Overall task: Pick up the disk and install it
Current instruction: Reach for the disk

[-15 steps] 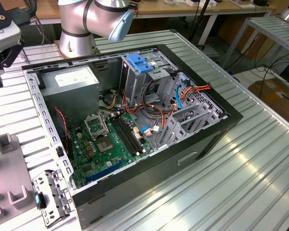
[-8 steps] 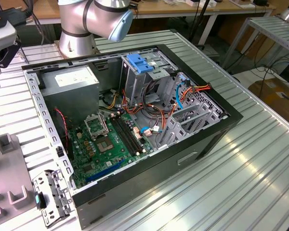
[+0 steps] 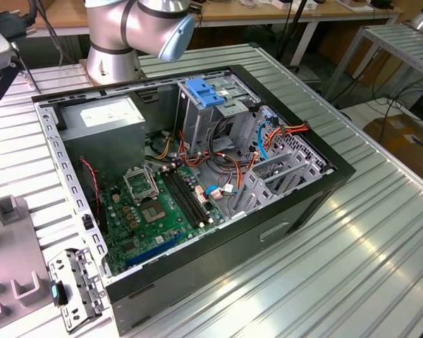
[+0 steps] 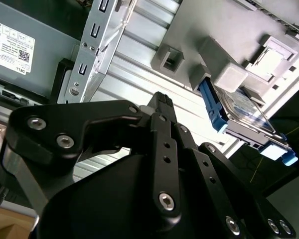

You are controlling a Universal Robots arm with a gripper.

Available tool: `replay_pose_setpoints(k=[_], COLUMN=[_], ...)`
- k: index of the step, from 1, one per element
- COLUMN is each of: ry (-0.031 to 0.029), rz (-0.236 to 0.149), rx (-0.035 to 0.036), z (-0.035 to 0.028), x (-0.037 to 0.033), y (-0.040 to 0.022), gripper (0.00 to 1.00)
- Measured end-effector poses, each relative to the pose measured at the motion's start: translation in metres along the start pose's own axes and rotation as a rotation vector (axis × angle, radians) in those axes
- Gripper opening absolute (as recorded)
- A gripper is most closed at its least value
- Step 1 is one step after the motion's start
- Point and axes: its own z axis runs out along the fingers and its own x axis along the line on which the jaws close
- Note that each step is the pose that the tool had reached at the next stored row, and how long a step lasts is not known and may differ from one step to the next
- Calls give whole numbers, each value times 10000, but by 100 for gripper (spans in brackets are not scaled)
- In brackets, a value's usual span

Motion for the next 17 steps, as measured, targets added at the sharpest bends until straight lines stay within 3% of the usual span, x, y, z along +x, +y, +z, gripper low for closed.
replay_pose_setpoints(k=[9, 17], ry=[0, -1], rz=[1, 1], rx=[0, 0], z=[-4, -4], x=[161, 181], y=[-11, -13], gripper=[11, 11])
